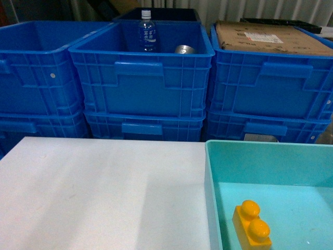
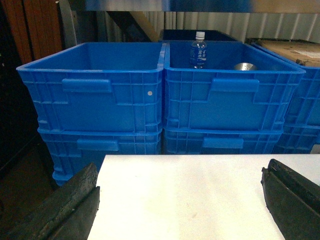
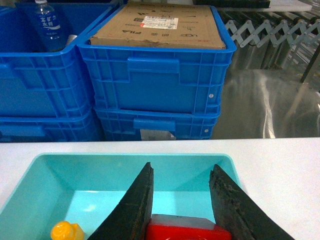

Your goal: Pick red block from blue box to shelf

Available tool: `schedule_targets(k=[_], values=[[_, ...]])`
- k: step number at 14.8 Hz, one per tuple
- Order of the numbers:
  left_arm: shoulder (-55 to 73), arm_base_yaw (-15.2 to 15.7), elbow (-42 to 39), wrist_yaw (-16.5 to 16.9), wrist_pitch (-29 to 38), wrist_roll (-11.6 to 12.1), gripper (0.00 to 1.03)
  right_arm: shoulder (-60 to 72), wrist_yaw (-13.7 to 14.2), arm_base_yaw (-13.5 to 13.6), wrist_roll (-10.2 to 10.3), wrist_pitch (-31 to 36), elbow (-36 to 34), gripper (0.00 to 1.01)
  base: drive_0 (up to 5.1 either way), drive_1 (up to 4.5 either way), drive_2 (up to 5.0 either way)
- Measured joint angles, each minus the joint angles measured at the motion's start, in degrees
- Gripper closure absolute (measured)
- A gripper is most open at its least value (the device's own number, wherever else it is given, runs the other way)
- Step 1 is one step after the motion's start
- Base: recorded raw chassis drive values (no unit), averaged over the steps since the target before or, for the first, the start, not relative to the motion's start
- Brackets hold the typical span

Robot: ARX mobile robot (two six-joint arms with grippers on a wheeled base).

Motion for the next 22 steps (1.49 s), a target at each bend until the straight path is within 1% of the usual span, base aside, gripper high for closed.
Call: schedule_targets(k=[10,22], values=[[0.0,0.1,0.0,0.0,0.0,0.0,0.05,0.1,0.0,0.3,0.0,0.0,0.0,0.74,0.0,0.00,0.0],[0.0,0.0,0.0,0.0,0.0,0.0,0.05,0.1,0.1,0.3,0.0,0.0,0.0,0.74,-1.7,-1.70,-1.7]])
